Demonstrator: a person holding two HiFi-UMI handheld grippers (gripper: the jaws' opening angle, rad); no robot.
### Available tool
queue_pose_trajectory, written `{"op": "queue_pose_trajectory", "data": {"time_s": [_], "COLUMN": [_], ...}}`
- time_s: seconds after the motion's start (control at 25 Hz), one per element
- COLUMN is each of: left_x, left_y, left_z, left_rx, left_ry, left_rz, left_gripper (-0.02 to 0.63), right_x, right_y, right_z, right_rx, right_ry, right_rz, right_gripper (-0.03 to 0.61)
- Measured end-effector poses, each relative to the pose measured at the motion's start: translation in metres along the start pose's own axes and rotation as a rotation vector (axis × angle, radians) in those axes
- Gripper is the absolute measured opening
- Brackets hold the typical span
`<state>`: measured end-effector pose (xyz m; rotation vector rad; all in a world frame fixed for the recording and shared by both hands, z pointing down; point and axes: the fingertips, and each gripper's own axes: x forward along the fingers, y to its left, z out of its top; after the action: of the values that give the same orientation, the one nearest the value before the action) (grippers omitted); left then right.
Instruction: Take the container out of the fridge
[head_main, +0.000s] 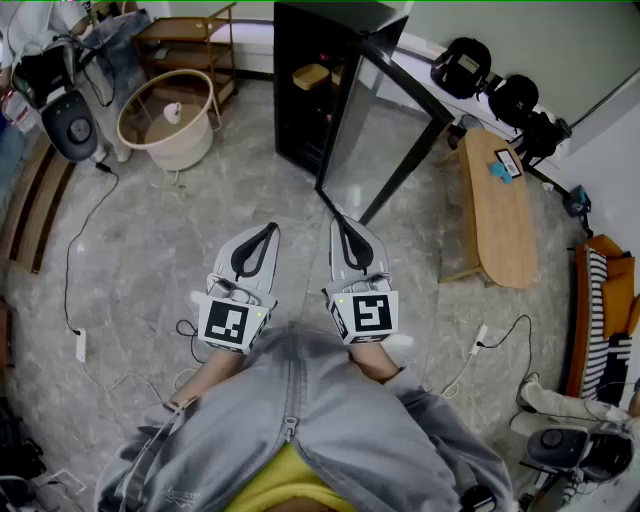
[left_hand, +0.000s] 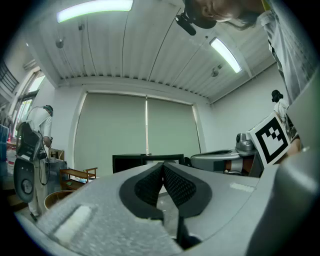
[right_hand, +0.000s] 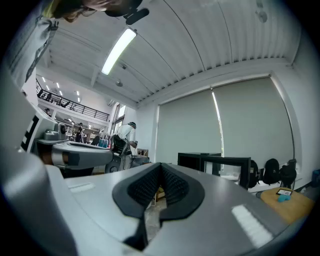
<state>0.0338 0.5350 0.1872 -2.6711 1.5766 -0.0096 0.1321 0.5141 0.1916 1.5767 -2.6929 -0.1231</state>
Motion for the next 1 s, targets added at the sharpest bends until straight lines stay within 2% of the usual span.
{"op": "queue_pose_trajectory", "data": {"time_s": [0.2,0.4,0.56,1.0], "left_x": [0.022,0.055,0.075,0.187], "left_y": [0.005,0.032,0.057,0.185], "left_z": [0.004,-0.014,-0.015,-0.024], "left_rx": [0.002,-0.012,-0.01,-0.009], "left_ry": [0.016,0.032,-0.028,-0.043], "left_rz": [0.001,-0.003,-0.013,-0.068], "left_gripper": [0.006,0.006,0.006,0.006], "right_x": [0.015,0.054,0.085,0.248], "right_y": [-0.016,-0.027,-0.029,-0.054], "right_z": [-0.002,-0.023,-0.029,-0.039], "right_rx": [0.041,0.05,0.03,-0.002], "right_ry": [-0.009,0.01,0.025,0.015], "right_rz": [0.008,0.016,0.017,-0.017], "right_gripper": [0.0,0.0,0.0,0.0]}}
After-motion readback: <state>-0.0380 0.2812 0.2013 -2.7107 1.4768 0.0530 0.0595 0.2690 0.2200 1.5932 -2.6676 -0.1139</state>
